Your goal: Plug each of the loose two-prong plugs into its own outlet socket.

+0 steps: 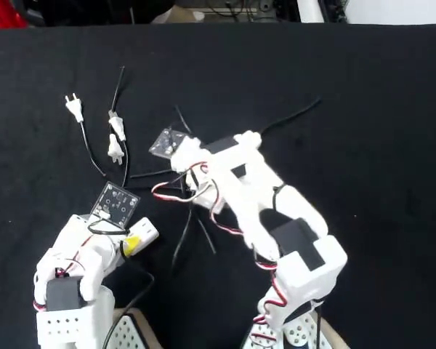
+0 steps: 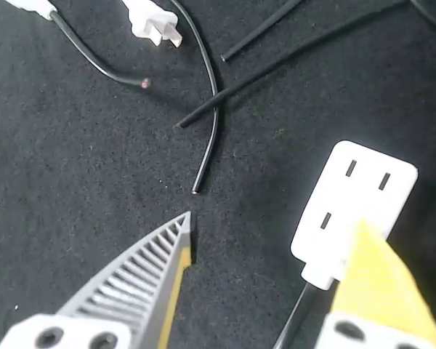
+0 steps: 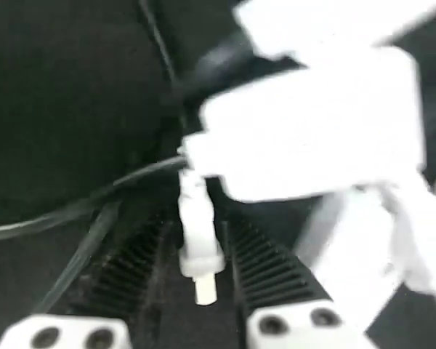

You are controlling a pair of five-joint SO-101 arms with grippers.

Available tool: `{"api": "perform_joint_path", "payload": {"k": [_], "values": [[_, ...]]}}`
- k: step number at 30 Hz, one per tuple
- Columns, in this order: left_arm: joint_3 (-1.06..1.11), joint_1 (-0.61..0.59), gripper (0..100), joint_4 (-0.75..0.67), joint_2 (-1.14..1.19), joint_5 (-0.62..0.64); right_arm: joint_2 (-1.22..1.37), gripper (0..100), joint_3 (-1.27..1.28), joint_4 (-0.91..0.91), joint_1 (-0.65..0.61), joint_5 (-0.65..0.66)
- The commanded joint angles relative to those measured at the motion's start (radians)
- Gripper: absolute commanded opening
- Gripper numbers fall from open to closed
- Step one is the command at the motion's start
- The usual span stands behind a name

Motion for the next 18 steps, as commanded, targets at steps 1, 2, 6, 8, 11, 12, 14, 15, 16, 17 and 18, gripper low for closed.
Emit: {"api": "perform_joint_path", "payload": {"k": [1, 2, 6, 8, 11, 12, 14, 15, 16, 17, 18], "values": [[0.019, -0.024, 32, -0.006, -0.002, -0.018, -0.004, 2.9, -0.041, 0.031, -0.068, 0.014], [0.019, -0.024, 32, -0.006, -0.002, -0.018, -0.004, 1.3, -0.042, 0.044, -0.071, 0.014], [0.021, -0.024, 32, -0.006, -0.002, -0.023, -0.015, 1.1, -0.045, 0.127, -0.054, 0.014], [0.021, -0.024, 32, -0.006, -0.002, -0.023, -0.042, 1.1, -0.031, 0.147, -0.018, 0.012], [0.021, -0.024, 32, -0.006, -0.002, -0.023, -0.150, 1.1, 0.012, 0.149, 0.041, -0.023], [0.021, -0.022, 32, -0.006, -0.002, -0.023, -0.205, 1.1, 0.028, 0.155, 0.054, -0.025], [0.021, -0.021, 32, -0.006, -0.002, -0.023, -0.334, 1.1, 0.067, 0.180, 0.061, -0.028], [0.021, -0.021, 32, -0.006, -0.002, -0.023, -0.406, 1.1, 0.085, 0.199, 0.061, -0.028], [0.021, -0.019, 32, -0.006, -0.002, -0.023, -0.484, 1.1, 0.099, 0.227, 0.061, -0.029], [0.021, -0.019, 32, -0.006, -0.002, -0.023, -0.562, 1.1, 0.114, 0.250, 0.064, -0.037], [0.021, -0.019, 32, -0.006, -0.002, -0.023, -0.642, 1.1, 0.125, 0.275, 0.066, -0.044]]}}
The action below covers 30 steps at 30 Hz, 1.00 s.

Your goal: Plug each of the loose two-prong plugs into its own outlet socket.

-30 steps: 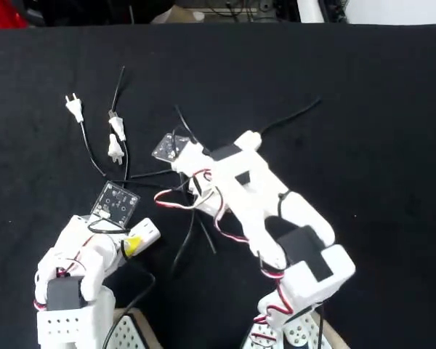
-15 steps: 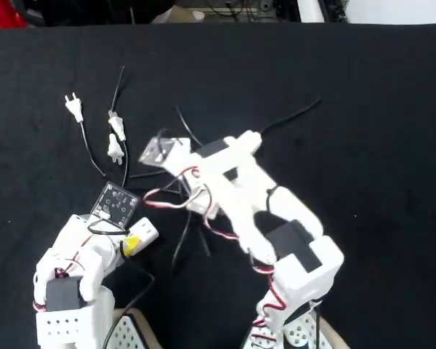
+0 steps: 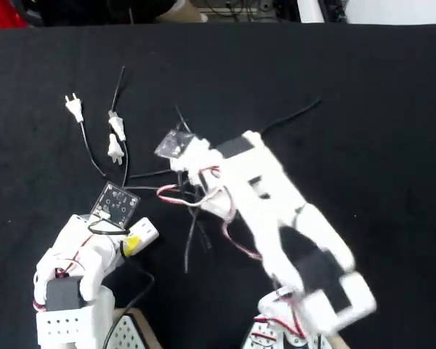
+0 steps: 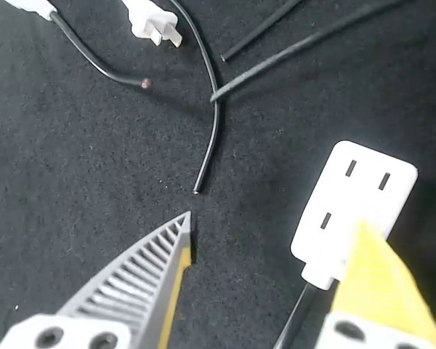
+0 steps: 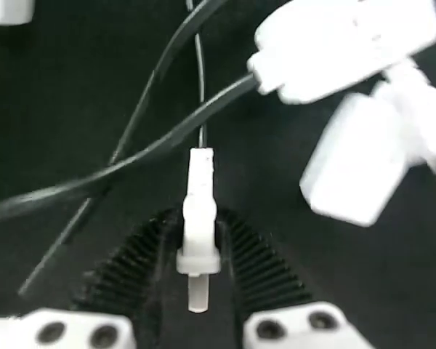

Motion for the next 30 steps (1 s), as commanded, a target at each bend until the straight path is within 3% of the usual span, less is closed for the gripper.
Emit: {"api": "perform_joint_path", "payload": {"k": [1, 6, 9, 15, 19, 30], "values": [[0.021, -0.018, 32, -0.006, -0.002, -0.021, -0.326, 1.1, 0.016, 0.077, 0.021, -0.025], [0.021, -0.018, 32, -0.006, -0.002, -0.021, -0.644, 1.1, 0.015, 0.178, 0.023, -0.035], [0.021, -0.018, 32, -0.006, -0.002, -0.021, -0.740, 1.1, 0.015, 0.175, 0.023, -0.114], [0.021, -0.019, 32, -0.006, -0.002, -0.021, -0.719, 1.1, 0.090, -0.028, 0.025, -0.308], [0.021, -0.018, 32, -0.006, -0.002, -0.021, -0.693, 1.1, 0.153, -0.169, 0.021, -0.370], [0.021, -0.015, 32, -0.006, -0.002, -0.021, -0.760, 1.1, 0.070, -0.121, 0.049, -0.479]]}}
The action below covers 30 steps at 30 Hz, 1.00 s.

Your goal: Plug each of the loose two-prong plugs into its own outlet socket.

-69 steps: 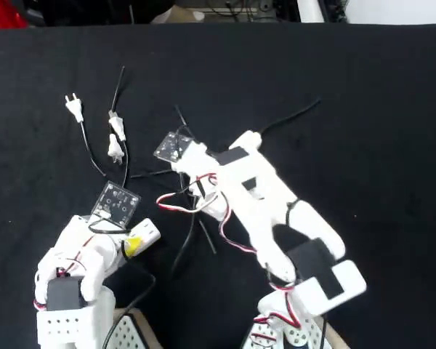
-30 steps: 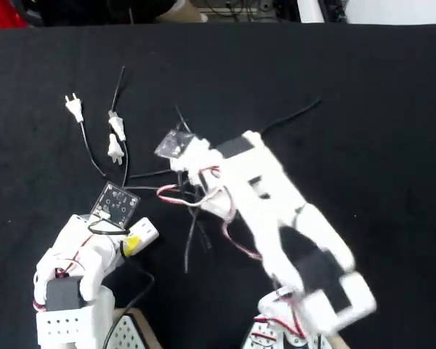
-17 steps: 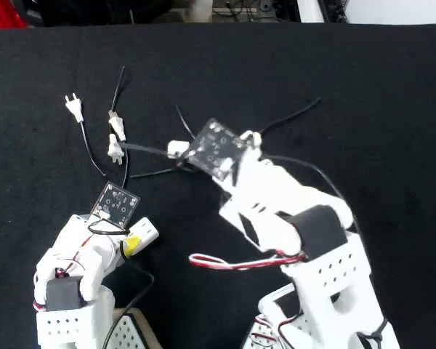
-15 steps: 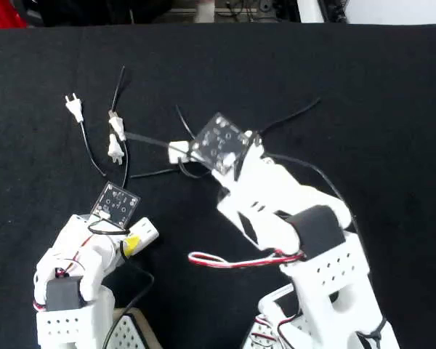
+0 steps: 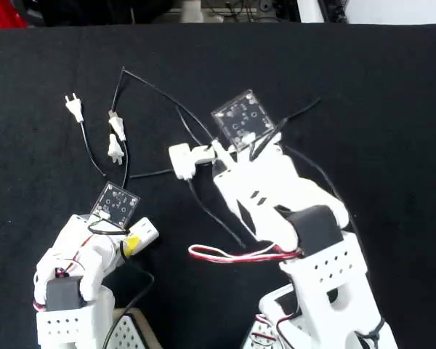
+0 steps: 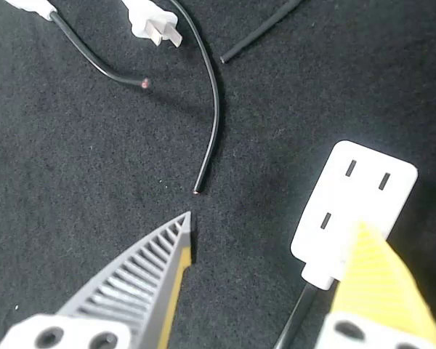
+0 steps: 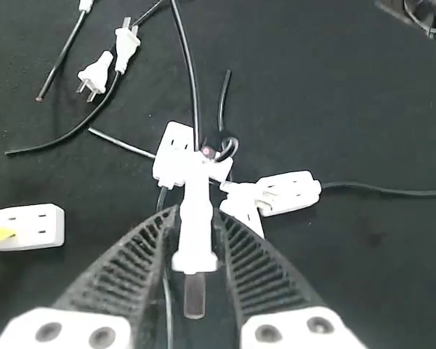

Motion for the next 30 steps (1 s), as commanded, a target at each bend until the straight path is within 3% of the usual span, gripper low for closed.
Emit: {"api": "perform_joint_path", "payload": {"k": [1, 8, 14, 30], "values": [[0.021, -0.015, 32, -0.006, -0.002, -0.021, -0.016, 1.1, -0.050, 0.011, 0.011, -0.020], [0.021, -0.016, 32, -0.006, -0.002, -0.021, 0.041, 1.1, 0.070, 0.086, -0.110, 0.072], [0.021, -0.018, 32, -0.006, -0.002, -0.021, 0.315, 1.1, 0.231, -0.087, -0.160, 0.103], [0.021, -0.022, 32, -0.006, -0.002, -0.021, 0.946, 1.1, -0.028, -0.138, -0.186, 0.052]]}}
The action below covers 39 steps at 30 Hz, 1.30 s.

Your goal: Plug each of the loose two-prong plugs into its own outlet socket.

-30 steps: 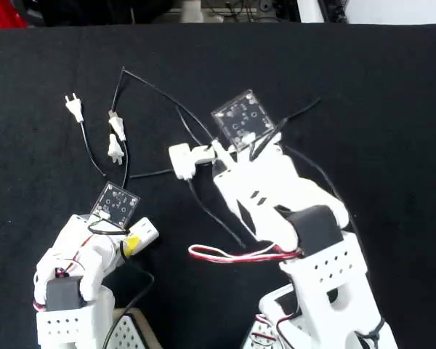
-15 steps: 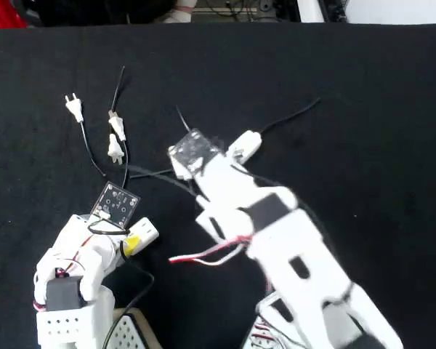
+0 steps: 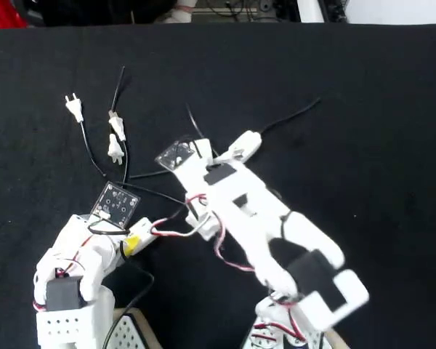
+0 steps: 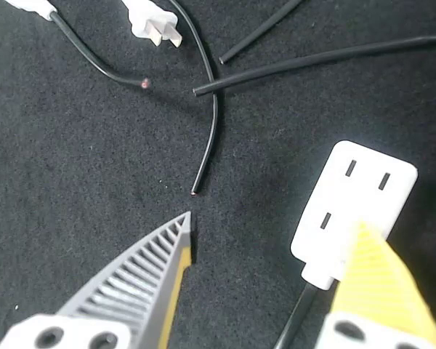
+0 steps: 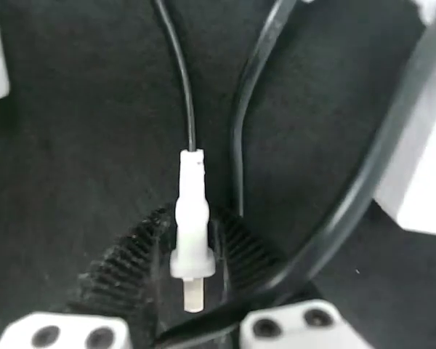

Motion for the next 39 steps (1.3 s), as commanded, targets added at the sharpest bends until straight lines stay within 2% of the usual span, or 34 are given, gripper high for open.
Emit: {"api": "perform_joint_path", "payload": {"k": [1, 7, 11, 17, 22, 28, 30, 39], "values": [[0.021, -0.022, 32, -0.006, -0.002, -0.021, 0.050, 1.4, -0.081, 0.002, -0.040, -0.011], [0.021, -0.022, 32, -0.006, -0.002, -0.021, 0.062, 15.1, -0.125, 0.107, -0.104, -0.011], [0.021, -0.022, 32, -0.006, -0.002, -0.021, 0.062, 15.1, -0.191, 0.149, -0.100, -0.006], [0.021, -0.022, 32, -0.006, -0.002, -0.021, 0.111, 15.1, -0.377, 0.322, -0.100, 0.064], [0.021, -0.022, 32, -0.006, -0.002, -0.021, 0.312, 15.1, -0.524, 0.394, -0.100, 0.066], [0.021, -0.022, 32, -0.006, -0.002, -0.021, 0.532, 5.7, -0.723, 0.529, -0.098, 0.124], [0.021, -0.021, 32, -0.006, -0.002, -0.021, 0.570, 5.4, -0.774, 0.586, -0.098, 0.138], [0.021, -0.021, 32, -0.006, -0.002, -0.021, 0.610, 4.9, -0.797, 0.637, -0.098, 0.201]]}}
